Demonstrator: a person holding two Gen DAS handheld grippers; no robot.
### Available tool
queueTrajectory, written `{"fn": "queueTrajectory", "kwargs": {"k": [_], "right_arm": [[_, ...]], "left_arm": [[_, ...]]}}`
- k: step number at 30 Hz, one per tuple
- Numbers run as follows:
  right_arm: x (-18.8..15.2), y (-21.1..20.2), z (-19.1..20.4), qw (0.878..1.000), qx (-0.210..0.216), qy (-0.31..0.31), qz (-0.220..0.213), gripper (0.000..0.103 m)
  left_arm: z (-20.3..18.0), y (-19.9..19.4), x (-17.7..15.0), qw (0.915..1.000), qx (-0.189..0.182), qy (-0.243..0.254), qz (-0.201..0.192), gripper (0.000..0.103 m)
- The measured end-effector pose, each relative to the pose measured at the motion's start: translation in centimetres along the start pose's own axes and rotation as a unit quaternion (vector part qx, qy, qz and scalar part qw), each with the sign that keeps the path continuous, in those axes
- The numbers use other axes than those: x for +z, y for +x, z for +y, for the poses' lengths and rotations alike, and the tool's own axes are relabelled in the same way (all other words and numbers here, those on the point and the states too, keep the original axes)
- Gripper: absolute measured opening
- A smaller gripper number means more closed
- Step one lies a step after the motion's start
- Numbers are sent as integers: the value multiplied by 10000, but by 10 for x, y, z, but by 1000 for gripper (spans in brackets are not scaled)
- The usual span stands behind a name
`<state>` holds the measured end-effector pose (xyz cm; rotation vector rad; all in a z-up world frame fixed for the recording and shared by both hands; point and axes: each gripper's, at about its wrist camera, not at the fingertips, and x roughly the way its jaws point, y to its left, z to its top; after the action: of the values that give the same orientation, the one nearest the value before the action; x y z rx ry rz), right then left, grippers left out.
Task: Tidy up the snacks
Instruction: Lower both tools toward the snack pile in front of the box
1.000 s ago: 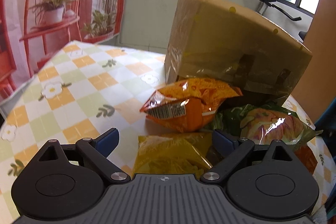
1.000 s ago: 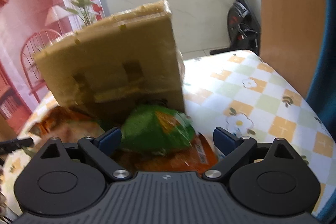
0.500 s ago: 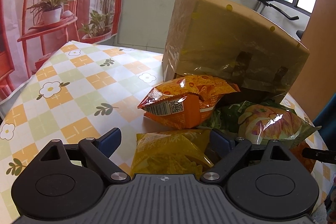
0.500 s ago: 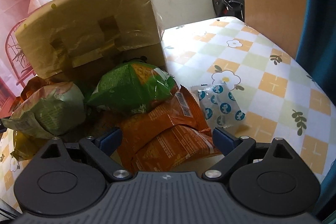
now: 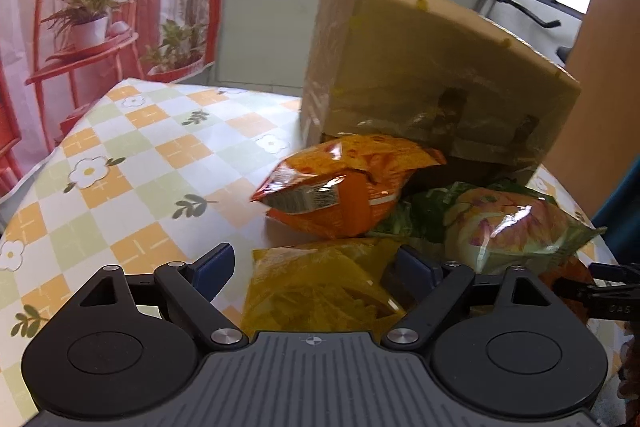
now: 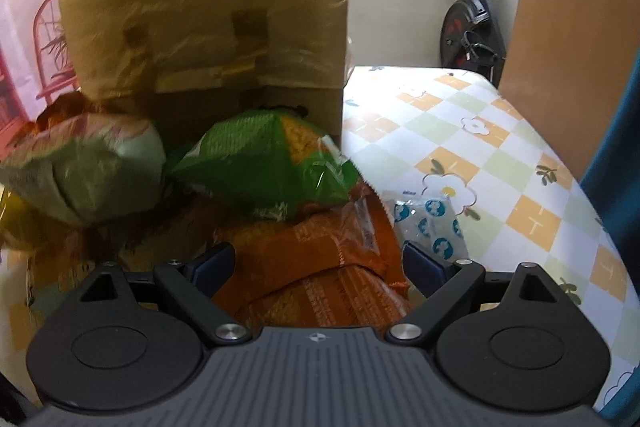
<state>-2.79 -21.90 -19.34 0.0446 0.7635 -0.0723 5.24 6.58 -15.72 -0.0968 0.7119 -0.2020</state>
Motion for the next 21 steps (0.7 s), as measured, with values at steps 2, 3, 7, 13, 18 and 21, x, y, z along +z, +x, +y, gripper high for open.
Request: {"fn": "queueTrajectory", "kwargs": {"k": [2, 3, 7, 13, 18, 21], "right_arm": [[-3, 3, 0, 10000, 32, -23, 48, 92], [-4, 4, 0, 10000, 35, -38, 74, 92], [-6, 7, -1, 9999, 83, -29, 88, 92], [-6, 8, 0, 9998, 125, -116, 105, 92], [-7, 9, 4, 9992, 121, -358, 103, 94], [-8, 12, 5, 9993, 108, -343, 126, 96]], "left_arm": [[-2, 1, 0, 10000, 9, 84, -3, 89], [-3, 3, 0, 9999, 52, 117, 38, 89], [3, 15, -3, 9996, 120, 57, 230, 89], [14, 31, -10, 9987, -87, -266, 422, 91], [16, 40, -12, 9982, -185, -313, 469, 96], [17, 45, -14, 9977, -247, -343, 527, 97]]}}
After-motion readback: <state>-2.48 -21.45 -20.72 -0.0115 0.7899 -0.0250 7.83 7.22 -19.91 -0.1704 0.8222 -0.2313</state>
